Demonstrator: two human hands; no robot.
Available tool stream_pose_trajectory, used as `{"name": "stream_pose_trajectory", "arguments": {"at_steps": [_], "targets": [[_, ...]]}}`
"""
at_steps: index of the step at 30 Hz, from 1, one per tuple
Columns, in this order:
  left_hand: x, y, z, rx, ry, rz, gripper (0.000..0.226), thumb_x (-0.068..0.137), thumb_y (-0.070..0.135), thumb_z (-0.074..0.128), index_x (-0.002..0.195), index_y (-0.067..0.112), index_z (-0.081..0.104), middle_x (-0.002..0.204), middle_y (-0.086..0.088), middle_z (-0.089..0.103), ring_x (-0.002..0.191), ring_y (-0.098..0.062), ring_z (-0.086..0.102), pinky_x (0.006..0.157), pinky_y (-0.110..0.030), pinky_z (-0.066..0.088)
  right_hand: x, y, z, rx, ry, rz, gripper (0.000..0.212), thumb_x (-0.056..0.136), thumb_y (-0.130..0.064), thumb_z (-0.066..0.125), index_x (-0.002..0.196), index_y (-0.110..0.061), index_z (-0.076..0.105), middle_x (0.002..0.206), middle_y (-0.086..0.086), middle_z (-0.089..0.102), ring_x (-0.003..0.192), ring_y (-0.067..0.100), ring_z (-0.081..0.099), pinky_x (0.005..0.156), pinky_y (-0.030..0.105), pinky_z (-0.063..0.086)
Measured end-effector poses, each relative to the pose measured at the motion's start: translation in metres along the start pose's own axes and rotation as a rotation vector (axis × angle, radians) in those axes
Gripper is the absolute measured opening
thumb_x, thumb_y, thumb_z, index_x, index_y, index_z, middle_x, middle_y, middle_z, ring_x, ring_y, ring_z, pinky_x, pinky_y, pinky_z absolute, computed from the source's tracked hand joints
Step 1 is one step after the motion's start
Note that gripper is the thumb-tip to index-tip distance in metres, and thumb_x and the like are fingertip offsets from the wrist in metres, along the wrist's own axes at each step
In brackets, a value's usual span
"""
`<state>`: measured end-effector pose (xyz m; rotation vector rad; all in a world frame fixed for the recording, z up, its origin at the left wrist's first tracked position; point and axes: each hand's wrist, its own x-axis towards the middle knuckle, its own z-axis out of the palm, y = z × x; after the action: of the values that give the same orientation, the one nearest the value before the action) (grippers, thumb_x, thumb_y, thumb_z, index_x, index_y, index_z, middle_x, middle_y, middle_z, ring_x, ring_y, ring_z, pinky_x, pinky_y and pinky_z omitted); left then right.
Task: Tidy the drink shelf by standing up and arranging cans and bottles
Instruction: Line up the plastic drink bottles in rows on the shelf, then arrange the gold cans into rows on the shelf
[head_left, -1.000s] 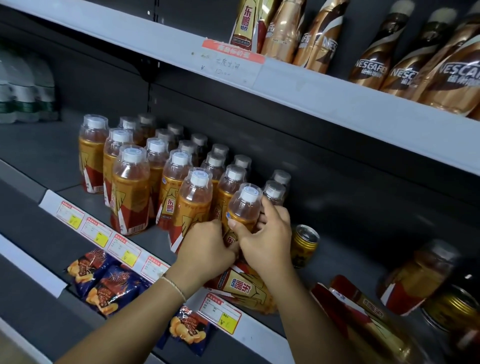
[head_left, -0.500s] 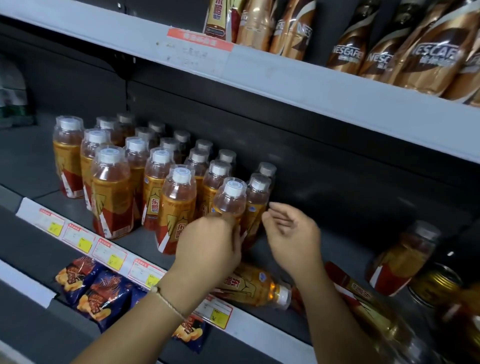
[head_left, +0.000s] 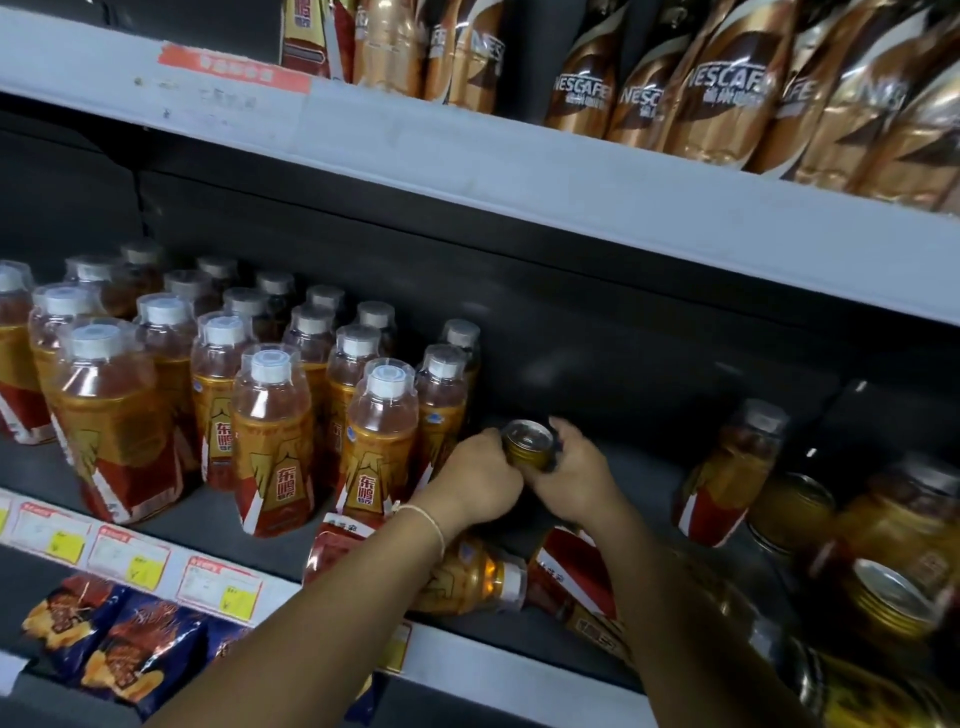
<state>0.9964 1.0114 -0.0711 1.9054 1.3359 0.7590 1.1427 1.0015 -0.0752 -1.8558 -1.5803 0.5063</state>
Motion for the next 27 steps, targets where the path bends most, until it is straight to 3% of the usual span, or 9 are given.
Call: {"name": "stream_pose_trajectory", "arguments": {"at_steps": [3,6,8,10,14,16,20,23,27], "targets": [[0.004,-0.012,0.008,-0.049,0.033,-0.056,0.016,0.085,0.008,0.05,0.096,0.02,0.052,0.091,0.009,0.053,0.106,-0.023,0.057,0.069,-0.016,0.037,0.002,0.003,0.005,0.072,0.029,-0.004,0.078,0.081,-0.028,0.084,0.147,-0.013,0.045,0.136,0.003,0.06,0.118,0.016,0.057,0.104,0.032,0.046],[0.007,-0.017,0.013,-0.096,0.025,-0.057,0.046,0.085,0.006,0.05,0.131,0.012,0.051,0.117,0.003,0.056,0.122,-0.021,0.051,0.087,-0.017,0.034,0.004,0.006,0.009,0.126,0.075,-0.002,0.067,0.082,-0.03,0.083,0.14,-0.014,0.053,0.13,0.002,0.064,0.117,0.018,0.061,0.103,0.037,0.05],[0.007,-0.019,0.014,-0.094,0.003,-0.048,0.057,0.085,0.004,0.05,0.141,0.01,0.043,0.13,-0.005,0.055,0.129,-0.023,0.047,0.09,-0.015,0.03,0.004,0.008,0.011,0.128,0.096,-0.006,0.064,0.081,-0.03,0.083,0.138,-0.015,0.056,0.128,0.002,0.065,0.117,0.019,0.062,0.104,0.041,0.051],[0.01,-0.025,0.016,-0.08,-0.023,-0.01,0.059,0.083,0.004,0.05,0.14,0.014,0.044,0.121,0.001,0.057,0.122,-0.017,0.05,0.083,-0.006,0.03,0.004,0.009,0.013,0.157,0.113,-0.016,0.063,0.081,-0.029,0.084,0.136,-0.016,0.057,0.128,0.001,0.066,0.118,0.019,0.062,0.104,0.042,0.051],[0.012,-0.032,0.018,-0.041,-0.025,0.053,0.047,0.081,0.003,0.052,0.123,0.025,0.052,0.094,0.019,0.051,0.102,-0.009,0.054,0.061,0.003,0.032,0.002,0.015,0.016,0.209,0.155,-0.073,0.032,0.078,-0.024,0.086,0.104,-0.023,0.066,0.106,-0.004,0.073,0.102,0.015,0.068,0.094,0.042,0.056],[0.012,-0.033,0.019,-0.016,-0.019,0.089,0.043,0.082,0.004,0.055,0.118,0.027,0.052,0.088,0.022,0.049,0.1,-0.009,0.054,0.062,0.002,0.034,0.002,0.017,0.016,0.244,0.174,-0.074,0.036,0.076,-0.024,0.086,0.108,-0.019,0.071,0.104,-0.004,0.074,0.101,0.015,0.069,0.094,0.043,0.056],[0.007,-0.03,0.019,-0.013,-0.022,0.18,0.057,0.084,0.008,0.059,0.137,0.026,0.047,0.103,0.017,0.056,0.106,-0.008,0.054,0.075,-0.004,0.033,0.003,0.02,0.016,0.396,0.261,-0.038,0.048,0.073,-0.017,0.087,0.116,-0.03,0.069,0.112,-0.01,0.071,0.111,0.011,0.065,0.102,0.04,0.053],[0.002,-0.024,0.018,0.009,0.052,0.228,0.056,0.086,0.01,0.062,0.139,0.022,0.046,0.1,0.021,0.054,0.107,-0.01,0.054,0.075,-0.002,0.032,0.001,0.017,0.017,0.464,0.32,-0.04,0.066,0.074,-0.012,0.086,0.135,-0.021,0.061,0.127,-0.005,0.067,0.121,0.011,0.062,0.108,0.039,0.049],[0.0,-0.014,0.014,0.009,0.13,0.277,0.06,0.09,0.009,0.06,0.146,0.017,0.04,0.135,-0.001,0.056,0.116,-0.004,0.046,0.094,-0.015,0.033,-0.002,0.008,0.013,0.534,0.38,-0.089,0.07,0.074,-0.017,0.085,0.138,-0.023,0.058,0.128,-0.012,0.064,0.125,0.009,0.059,0.109,0.039,0.048]]}}
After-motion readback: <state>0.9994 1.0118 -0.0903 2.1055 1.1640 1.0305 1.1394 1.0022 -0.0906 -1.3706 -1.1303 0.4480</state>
